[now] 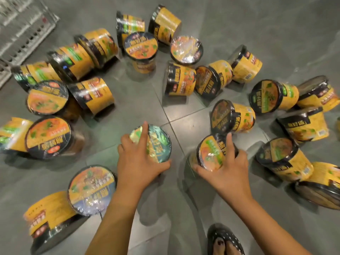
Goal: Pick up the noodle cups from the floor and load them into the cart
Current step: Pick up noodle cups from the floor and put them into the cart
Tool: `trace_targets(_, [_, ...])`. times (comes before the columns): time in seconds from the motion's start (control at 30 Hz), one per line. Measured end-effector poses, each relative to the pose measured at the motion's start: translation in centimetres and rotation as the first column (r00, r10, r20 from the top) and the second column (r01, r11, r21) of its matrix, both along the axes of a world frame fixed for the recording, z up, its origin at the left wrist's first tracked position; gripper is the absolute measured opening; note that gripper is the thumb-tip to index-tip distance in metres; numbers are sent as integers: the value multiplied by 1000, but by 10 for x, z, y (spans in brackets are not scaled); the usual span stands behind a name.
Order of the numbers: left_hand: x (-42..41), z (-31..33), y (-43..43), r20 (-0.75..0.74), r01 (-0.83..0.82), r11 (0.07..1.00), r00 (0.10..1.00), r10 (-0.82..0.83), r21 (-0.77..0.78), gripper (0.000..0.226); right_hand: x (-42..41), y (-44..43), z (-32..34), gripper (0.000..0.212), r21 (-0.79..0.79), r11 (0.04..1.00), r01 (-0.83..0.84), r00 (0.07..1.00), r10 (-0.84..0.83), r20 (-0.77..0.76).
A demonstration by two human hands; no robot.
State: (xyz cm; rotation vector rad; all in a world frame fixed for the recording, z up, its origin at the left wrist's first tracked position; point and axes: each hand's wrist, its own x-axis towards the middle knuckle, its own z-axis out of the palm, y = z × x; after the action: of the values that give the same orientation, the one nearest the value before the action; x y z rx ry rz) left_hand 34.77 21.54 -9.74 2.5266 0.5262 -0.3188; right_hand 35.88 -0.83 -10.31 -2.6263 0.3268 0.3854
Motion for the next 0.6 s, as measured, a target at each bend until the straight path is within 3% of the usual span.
trace_targets(0.13, [-31, 43, -10, 33, -62, 998, 998, 61, 28, 124, -15, -20, 29, 125, 18, 999, -43, 996, 44, -78])
trace_targets(0.27, [-63, 101, -20, -53, -86, 996, 995, 88, 31, 125, -35, -28, 82, 128, 33, 993, -114, 986, 117, -115])
trace_targets(0.6, [-125, 330, -21, -88, -168, 985, 983, 164, -38, 123, -74, -10, 316, 130, 139, 949, -283, 955, 292, -52])
